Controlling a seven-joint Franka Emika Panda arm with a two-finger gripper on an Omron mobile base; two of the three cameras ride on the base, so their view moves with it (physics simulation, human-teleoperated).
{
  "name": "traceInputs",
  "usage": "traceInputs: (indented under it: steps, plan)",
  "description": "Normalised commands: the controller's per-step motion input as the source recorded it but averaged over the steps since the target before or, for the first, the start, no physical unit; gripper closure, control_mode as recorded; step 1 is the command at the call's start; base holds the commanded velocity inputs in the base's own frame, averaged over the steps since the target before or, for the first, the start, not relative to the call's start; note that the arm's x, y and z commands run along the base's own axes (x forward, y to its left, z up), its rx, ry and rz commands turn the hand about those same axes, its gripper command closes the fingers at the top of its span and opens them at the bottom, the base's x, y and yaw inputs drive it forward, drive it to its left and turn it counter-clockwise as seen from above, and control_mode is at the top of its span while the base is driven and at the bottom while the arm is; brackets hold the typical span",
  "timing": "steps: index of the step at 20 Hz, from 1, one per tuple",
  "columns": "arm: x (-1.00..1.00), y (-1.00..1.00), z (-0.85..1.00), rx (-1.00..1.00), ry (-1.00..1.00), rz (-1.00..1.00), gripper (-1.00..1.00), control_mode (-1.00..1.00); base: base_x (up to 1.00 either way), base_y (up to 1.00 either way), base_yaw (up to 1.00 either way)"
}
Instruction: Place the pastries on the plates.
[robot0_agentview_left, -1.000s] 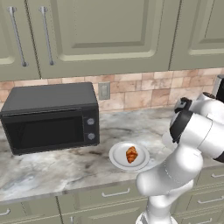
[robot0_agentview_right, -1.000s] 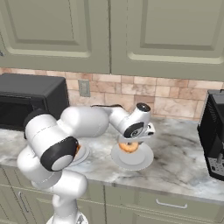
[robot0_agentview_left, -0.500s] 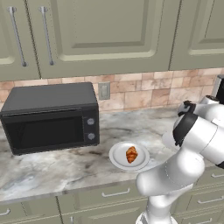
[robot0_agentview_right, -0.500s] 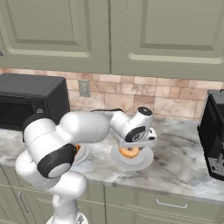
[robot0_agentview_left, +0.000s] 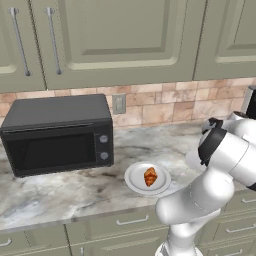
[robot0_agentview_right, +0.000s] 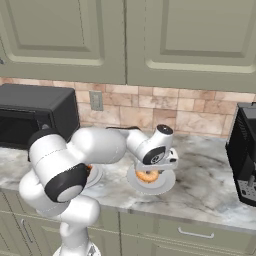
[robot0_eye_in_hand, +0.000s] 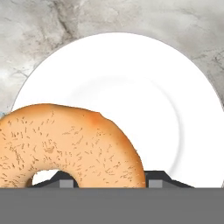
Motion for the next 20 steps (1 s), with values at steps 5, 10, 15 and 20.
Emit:
traceInputs:
  steps: [5, 10, 15, 20]
  plan:
    - [0.0, 0.0, -0.1, 0.0, 0.0, 0.0, 1.0, -1.0, 0.0, 0.0, 0.0]
    - [0.0, 0.0, -0.11, 0.0, 0.0, 0.0, 1.0, -1.0, 0.0, 0.0, 0.0]
    - [0.0, 0.0, -0.1, 0.0, 0.0, 0.0, -1.0, -1.0, 0.0, 0.0, 0.0]
    - [0.0, 0.0, -0.01, 0.0, 0.0, 0.0, -1.0, -1.0, 0.0, 0.0, 0.0]
